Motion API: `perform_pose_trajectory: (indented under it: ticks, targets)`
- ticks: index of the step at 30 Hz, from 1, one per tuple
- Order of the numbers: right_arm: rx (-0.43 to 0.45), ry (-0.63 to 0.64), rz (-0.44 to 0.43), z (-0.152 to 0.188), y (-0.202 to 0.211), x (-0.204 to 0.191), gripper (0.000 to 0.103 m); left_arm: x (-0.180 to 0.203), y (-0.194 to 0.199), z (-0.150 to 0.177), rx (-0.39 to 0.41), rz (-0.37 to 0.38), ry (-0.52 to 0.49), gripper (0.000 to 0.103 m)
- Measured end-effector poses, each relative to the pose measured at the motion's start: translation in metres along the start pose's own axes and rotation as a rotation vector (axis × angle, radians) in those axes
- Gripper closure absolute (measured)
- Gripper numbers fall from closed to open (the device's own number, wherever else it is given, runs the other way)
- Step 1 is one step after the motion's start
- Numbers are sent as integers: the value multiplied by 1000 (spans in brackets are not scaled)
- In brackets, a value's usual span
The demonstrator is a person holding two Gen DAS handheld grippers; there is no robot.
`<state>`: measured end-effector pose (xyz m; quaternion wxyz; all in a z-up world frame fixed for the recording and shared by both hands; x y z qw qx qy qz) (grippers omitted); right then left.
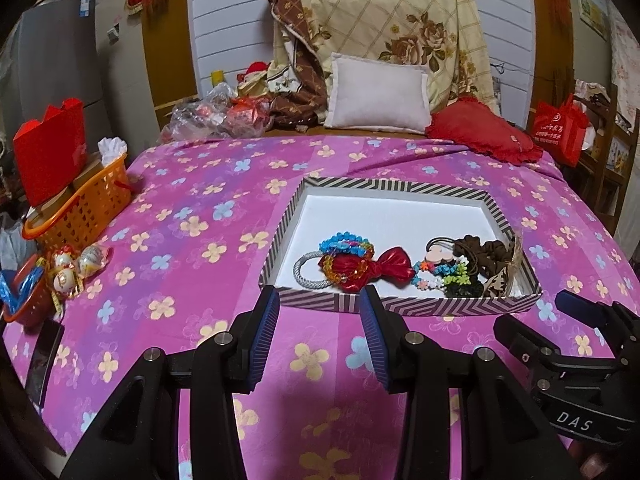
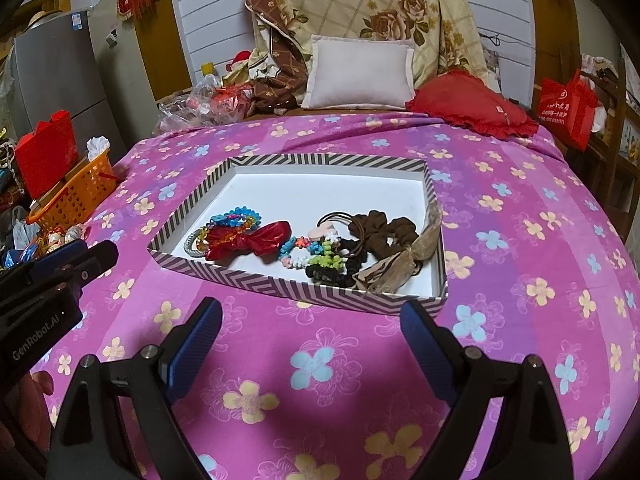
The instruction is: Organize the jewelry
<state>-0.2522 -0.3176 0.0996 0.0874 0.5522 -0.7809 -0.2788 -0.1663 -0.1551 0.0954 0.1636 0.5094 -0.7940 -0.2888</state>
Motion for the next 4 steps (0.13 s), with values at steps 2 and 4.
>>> perform_pose_trajectory:
  ticks: [2, 4]
  targets:
    - [-3, -2, 2, 0, -1, 2, 10, 4, -3, -5, 8, 13, 7, 69]
    - [-5, -6, 5, 0, -2, 5, 10, 2, -5, -6, 11, -3, 7, 69]
Point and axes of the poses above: each gripper's, at about its wrist camera, not at the fingertips, and y roughly against the way its jaws point, x to its right, z to its underside, the point moved 3 cm from there along -y, roughly the way its jaws point, and after that the axes turned 1 degree about -y, right-handed, at the moved point
